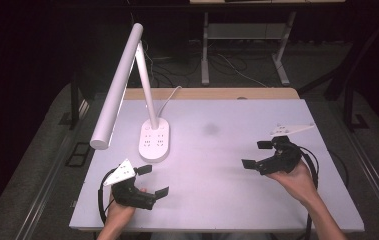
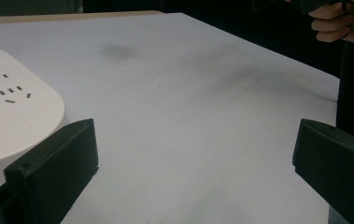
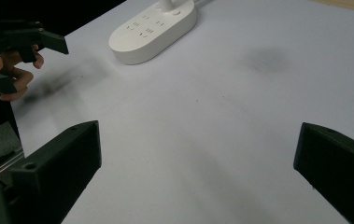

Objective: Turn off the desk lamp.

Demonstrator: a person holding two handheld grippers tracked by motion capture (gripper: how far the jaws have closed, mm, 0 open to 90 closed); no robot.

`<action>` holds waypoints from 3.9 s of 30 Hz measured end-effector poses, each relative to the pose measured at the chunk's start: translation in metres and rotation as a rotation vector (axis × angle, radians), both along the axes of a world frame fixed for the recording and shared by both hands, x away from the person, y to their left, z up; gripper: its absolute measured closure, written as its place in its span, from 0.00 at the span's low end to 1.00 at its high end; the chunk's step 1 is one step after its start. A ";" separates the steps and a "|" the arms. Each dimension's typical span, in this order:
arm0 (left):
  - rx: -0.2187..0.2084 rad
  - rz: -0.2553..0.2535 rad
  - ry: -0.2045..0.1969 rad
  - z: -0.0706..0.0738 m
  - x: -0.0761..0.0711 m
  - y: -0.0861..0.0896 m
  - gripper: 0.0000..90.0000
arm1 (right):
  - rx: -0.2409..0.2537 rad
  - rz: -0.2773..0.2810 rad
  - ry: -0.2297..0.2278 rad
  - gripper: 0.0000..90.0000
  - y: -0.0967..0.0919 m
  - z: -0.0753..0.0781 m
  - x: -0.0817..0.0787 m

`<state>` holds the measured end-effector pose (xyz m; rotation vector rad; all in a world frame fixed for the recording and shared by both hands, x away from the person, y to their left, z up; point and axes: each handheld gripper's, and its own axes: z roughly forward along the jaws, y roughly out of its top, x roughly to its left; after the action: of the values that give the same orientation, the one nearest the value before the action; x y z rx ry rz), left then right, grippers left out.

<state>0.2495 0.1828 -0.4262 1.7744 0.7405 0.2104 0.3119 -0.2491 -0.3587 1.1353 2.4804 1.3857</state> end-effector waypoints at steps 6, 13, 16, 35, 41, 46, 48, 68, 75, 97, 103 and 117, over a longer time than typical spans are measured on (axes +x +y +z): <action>0.003 -0.004 0.001 0.000 0.000 -0.001 0.00 | -0.010 0.028 0.010 0.01 0.014 -0.001 0.013; 0.005 -0.003 0.000 0.000 0.000 0.000 0.00 | -0.018 0.056 0.002 0.01 0.031 0.001 0.024; 0.004 -0.002 -0.001 0.000 0.000 0.000 0.00 | -0.014 0.063 0.003 0.01 0.035 0.001 0.028; -0.007 -0.002 0.001 0.000 0.000 0.000 0.00 | -0.025 0.104 0.018 0.01 0.074 0.005 0.058; -0.011 0.002 0.003 0.000 0.000 0.001 0.00 | -0.026 0.123 0.009 0.01 0.088 0.009 0.067; -0.013 0.000 0.005 0.000 0.000 0.000 0.00 | -0.025 0.133 0.002 0.01 0.095 0.013 0.073; -0.010 -0.003 0.005 0.000 0.000 0.000 0.00 | -0.029 0.141 -0.006 0.01 0.101 0.016 0.078; -0.020 0.002 0.002 0.001 0.000 0.003 0.00 | -0.053 0.179 -0.001 0.01 0.148 0.024 0.114; -0.022 0.000 -0.001 0.001 0.000 0.004 0.00 | -0.065 0.185 0.008 0.01 0.164 0.021 0.129; -0.030 0.002 0.000 0.002 0.000 0.006 0.00 | -0.030 0.176 0.058 0.01 0.213 -0.013 0.164; -0.027 -0.003 0.002 0.001 0.000 0.005 0.00 | -0.009 0.162 0.071 0.05 0.223 -0.021 0.171; -0.032 0.003 0.000 0.002 0.000 0.008 0.00 | 0.040 0.129 0.062 0.57 0.237 -0.044 0.178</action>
<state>0.2498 0.1906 -0.4244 1.7429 0.7421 0.1994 0.4900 -0.0118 -0.4024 1.0591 2.6231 1.4603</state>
